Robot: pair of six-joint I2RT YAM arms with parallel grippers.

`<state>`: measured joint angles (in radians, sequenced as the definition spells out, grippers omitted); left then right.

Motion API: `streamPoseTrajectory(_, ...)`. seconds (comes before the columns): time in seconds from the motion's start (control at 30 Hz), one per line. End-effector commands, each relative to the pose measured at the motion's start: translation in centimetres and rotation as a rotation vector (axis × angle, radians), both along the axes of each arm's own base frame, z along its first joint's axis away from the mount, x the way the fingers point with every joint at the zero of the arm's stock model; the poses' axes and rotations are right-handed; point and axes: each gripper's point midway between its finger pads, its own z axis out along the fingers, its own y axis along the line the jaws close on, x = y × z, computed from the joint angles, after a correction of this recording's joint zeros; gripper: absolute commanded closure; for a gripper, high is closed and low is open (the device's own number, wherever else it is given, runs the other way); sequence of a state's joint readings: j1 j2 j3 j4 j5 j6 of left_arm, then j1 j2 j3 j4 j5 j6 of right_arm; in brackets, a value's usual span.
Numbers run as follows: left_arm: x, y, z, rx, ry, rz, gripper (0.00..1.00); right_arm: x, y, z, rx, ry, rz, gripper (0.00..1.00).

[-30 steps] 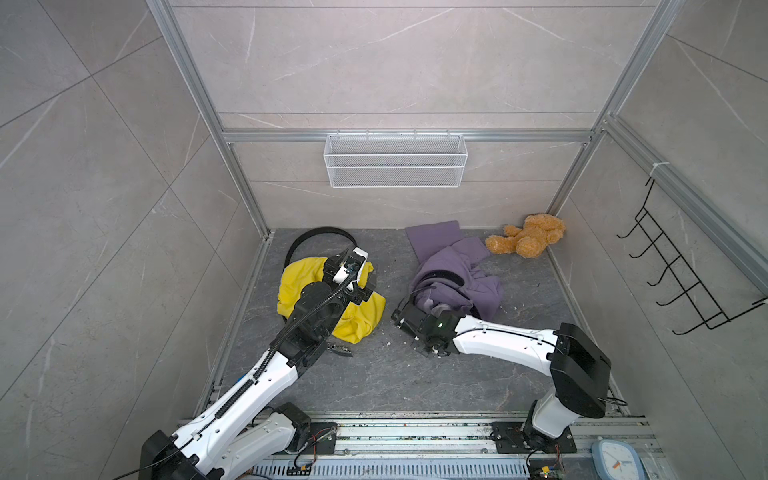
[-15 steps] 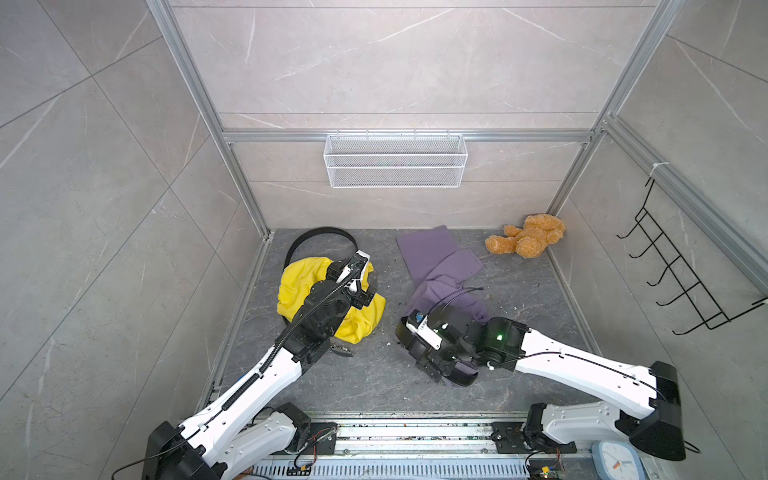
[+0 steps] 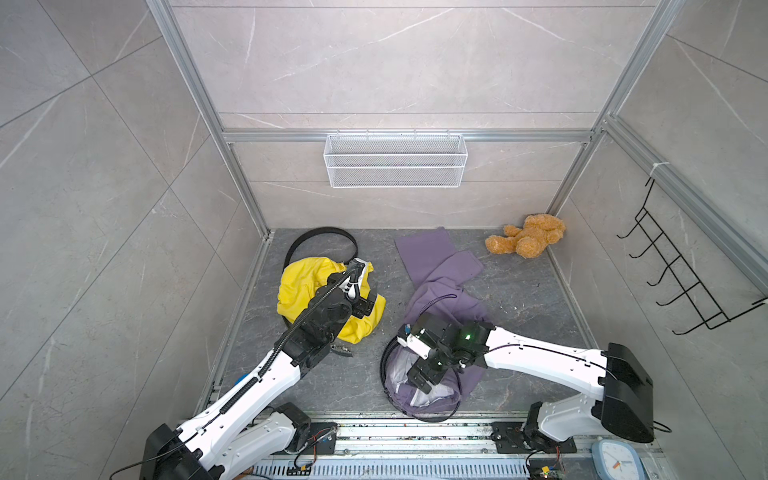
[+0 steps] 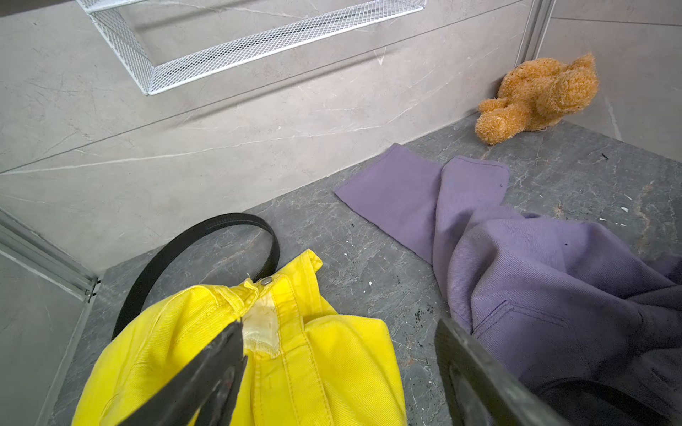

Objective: Remove the belt from the trousers
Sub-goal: Adjust the trousers at the center of the board.

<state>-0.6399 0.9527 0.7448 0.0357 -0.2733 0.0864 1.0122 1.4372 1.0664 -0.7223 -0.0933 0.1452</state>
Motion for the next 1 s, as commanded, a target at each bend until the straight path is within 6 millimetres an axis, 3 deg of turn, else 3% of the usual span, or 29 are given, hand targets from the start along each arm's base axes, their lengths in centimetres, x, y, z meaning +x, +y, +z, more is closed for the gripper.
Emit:
streamPoseTrajectory(0.0, -0.7, 1.0, 0.7, -0.067, 0.033, 0.058, 0.18, 3.0, 0.6, 2.3, -0.009, -0.094, -0.027, 0.00)
streamPoseTrajectory(0.2, -2.3, 2.6, -1.2, -0.111, 0.150, 0.147, 0.19, 8.2, -1.3, -0.8, -0.294, -0.293, 0.038, 0.00)
streamPoseTrajectory(0.37, -3.7, 2.9, -2.4, -0.111, 0.223, 0.167, 0.20, 8.1, -1.2, -2.3, -0.251, -0.225, 0.091, 0.00)
streamPoseTrajectory(0.53, -3.9, 2.9, -3.5, -0.109, 0.254, 0.177, 0.20, 7.7, -2.9, -5.0, -0.317, -0.142, 0.040, 0.01)
streamPoseTrajectory(0.63, -3.8, 2.5, -4.3, -0.107, 0.277, 0.173, 0.20, 8.0, -3.7, -6.1, -0.335, -0.111, -0.002, 0.07)
streamPoseTrajectory(0.87, -3.4, 1.9, -5.3, -0.103, 0.292, 0.163, 0.20, 10.6, -4.5, -7.0, -0.313, -0.082, -0.094, 0.20)
streamPoseTrajectory(0.97, -3.3, 1.8, -5.5, -0.097, 0.295, 0.164, 0.20, 12.3, -4.9, -7.2, -0.310, -0.071, -0.143, 0.30)
